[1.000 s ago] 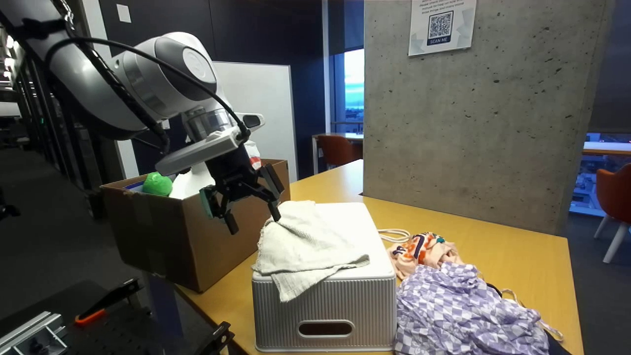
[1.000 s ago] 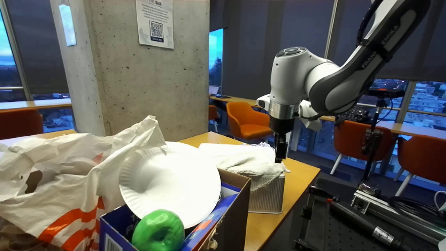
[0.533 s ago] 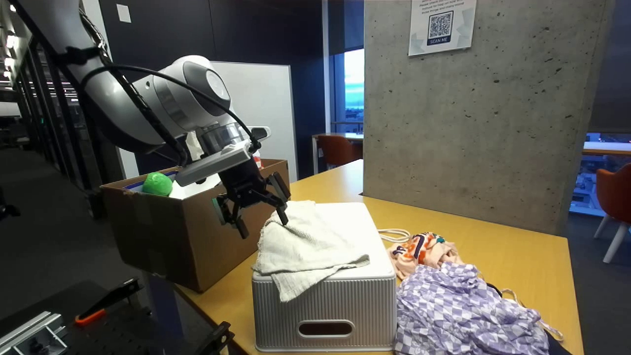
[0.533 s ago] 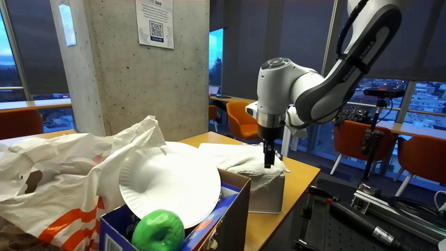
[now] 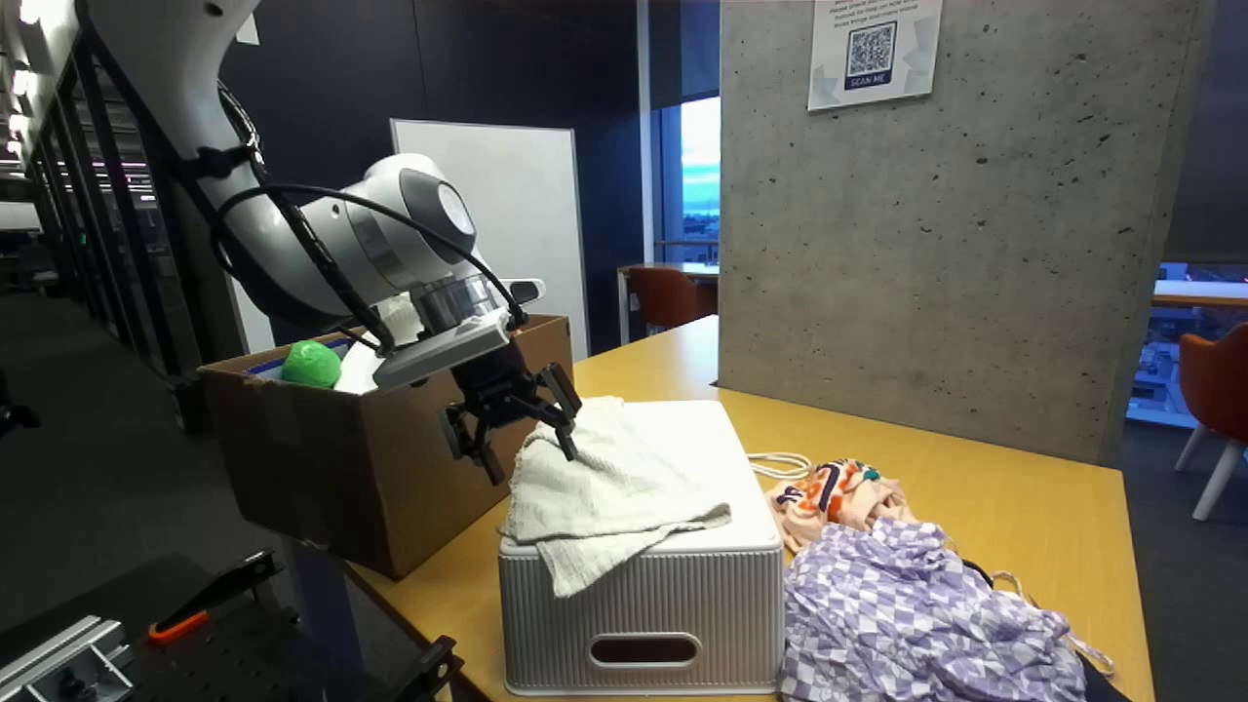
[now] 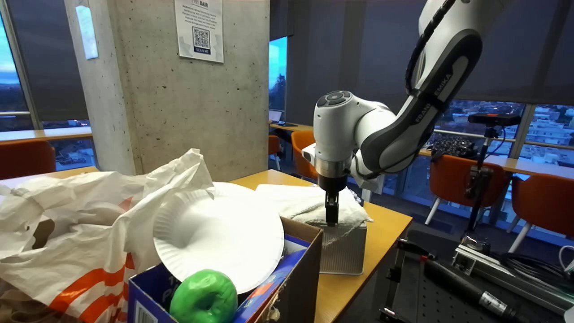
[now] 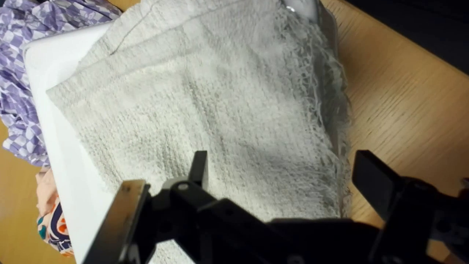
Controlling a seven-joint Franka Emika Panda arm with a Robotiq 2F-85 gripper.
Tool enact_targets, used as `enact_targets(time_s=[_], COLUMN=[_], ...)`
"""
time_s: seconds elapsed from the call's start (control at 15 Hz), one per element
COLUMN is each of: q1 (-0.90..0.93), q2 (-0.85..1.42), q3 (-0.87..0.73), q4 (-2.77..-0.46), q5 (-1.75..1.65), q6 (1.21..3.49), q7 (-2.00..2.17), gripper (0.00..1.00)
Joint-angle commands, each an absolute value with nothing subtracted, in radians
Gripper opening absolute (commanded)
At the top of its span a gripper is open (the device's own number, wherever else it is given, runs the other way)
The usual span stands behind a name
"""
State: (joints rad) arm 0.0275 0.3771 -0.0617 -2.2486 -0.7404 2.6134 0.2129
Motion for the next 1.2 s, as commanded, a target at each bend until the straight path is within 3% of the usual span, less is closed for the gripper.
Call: enact_targets(time_s=[0.0, 1.13], q1=[0.055, 0.076], q2=[0.423, 0.394], q3=[-0.098, -0.144], q4=[-2.210, -2.172], q5=[-0.753, -0.770], q6=[2.632, 2.606], q7=[0.235, 0.234], gripper=[1.00, 0.99])
